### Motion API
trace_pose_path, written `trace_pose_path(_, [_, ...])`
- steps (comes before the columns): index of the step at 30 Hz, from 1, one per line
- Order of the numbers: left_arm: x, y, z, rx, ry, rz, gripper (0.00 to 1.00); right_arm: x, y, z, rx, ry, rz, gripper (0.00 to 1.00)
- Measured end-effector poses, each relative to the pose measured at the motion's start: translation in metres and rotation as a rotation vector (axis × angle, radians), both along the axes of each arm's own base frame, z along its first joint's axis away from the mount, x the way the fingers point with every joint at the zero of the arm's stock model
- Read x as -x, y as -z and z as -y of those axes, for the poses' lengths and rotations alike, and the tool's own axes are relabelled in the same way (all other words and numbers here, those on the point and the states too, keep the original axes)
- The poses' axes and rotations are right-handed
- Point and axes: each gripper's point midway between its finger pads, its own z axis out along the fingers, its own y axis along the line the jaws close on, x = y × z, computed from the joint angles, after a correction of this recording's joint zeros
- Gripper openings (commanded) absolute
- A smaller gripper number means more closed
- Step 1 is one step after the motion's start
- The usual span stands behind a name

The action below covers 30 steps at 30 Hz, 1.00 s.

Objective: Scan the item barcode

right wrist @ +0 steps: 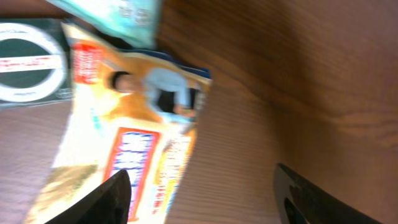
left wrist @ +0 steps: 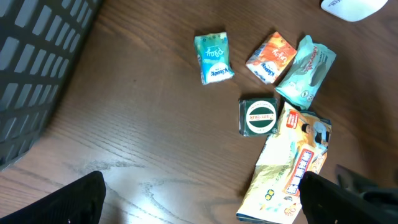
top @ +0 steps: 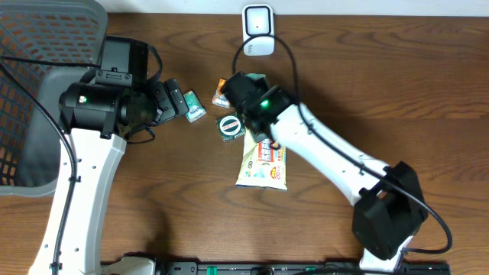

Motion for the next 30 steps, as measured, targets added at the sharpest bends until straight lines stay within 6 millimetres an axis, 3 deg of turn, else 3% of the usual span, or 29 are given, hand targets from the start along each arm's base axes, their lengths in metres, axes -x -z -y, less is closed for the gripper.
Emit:
trace_pose_path(4, [0.0, 0.0, 0.0, 0.0, 0.0, 0.0, 0.97, -0.009, 0.007, 0.019, -0.092, 0.065, -0.074, 0.75])
trace_pose_path(7, [0.0, 0.0, 0.0, 0.0, 0.0, 0.0, 0.98, -0.011, 0.02, 0.011, -0.272, 0.053, -0.169, 0.88])
trace_pose_path(10, [0.0, 0.0, 0.0, 0.0, 0.0, 0.0, 0.98, 0.0, 0.041, 0.001, -0.377, 0.032, -0.255, 0.98])
trace_pose_path(16, [0.0, 0.0, 0.0, 0.0, 0.0, 0.0, 0.98, 0.023, 0.09, -0.016, -0.502, 0.062, -0.331, 0.91])
trace_pose_path(18, [0.0, 0.0, 0.0, 0.0, 0.0, 0.0, 0.98, 0.031, 0.108, -0.015, -0.504, 0.095, -0.344, 0.78])
trace_pose_path(20, [0.0, 0.0, 0.0, 0.0, 0.0, 0.0, 0.98, 0.032, 0.114, -0.015, -0.505, 0.113, -0.339, 0.42])
trace_pose_path(22, [0.0, 0.0, 0.0, 0.0, 0.0, 0.0, 0.98, 0.032, 0.116, -0.021, -0.526, 0.121, -0.344, 0.15])
trace_pose_path(23, [0.0, 0.0, 0.0, 0.0, 0.0, 0.0, 0.98, 0.033, 0.115, -0.023, -0.536, 0.126, -0.348, 0.08])
trace_pose_path(25, [0.0, 0.0, 0.0, 0.0, 0.0, 0.0, 0.98, 0.033, 0.113, -0.024, -0.541, 0.133, -0.355, 0.01])
trace_pose_path(30, [0.0, 0.0, 0.0, 0.0, 0.0, 0.0, 0.98, 0.03, 0.099, -0.01, -0.442, 0.176, -0.362, 0.01])
